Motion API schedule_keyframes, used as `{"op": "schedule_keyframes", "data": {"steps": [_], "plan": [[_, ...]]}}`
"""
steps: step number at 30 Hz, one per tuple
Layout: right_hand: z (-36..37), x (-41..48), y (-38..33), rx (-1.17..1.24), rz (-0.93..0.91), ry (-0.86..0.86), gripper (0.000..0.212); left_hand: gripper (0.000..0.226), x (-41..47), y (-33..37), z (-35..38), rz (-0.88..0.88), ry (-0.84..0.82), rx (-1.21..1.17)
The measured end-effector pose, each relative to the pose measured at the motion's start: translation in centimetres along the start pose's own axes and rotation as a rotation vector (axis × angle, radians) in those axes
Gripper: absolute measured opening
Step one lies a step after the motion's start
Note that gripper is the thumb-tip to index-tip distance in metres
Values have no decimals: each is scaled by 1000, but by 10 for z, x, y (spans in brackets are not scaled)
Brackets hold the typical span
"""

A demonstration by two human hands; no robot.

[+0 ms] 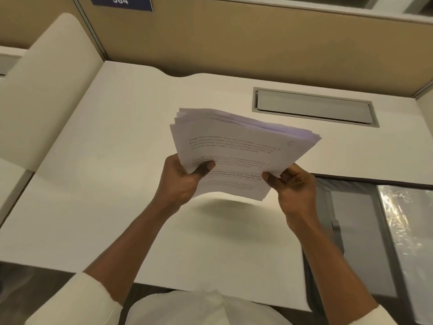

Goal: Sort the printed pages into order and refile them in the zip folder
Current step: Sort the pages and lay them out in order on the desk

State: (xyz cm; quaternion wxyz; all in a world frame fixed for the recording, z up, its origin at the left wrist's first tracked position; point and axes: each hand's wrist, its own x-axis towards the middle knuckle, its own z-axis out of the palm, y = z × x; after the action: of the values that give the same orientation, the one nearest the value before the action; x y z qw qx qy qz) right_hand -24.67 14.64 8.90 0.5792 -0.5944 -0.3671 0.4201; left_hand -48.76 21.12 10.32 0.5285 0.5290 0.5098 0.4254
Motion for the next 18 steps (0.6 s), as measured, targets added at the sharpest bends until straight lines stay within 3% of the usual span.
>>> {"op": "schedule_keyframes", "data": {"steps": [13, 18], "plan": [[15, -12, 22, 86, 14, -36, 56, 42, -14, -33, 9, -92, 84, -52], [21, -11, 32, -29, 88, -41, 42, 35, -11, -41, 16, -135, 116, -3]]}}
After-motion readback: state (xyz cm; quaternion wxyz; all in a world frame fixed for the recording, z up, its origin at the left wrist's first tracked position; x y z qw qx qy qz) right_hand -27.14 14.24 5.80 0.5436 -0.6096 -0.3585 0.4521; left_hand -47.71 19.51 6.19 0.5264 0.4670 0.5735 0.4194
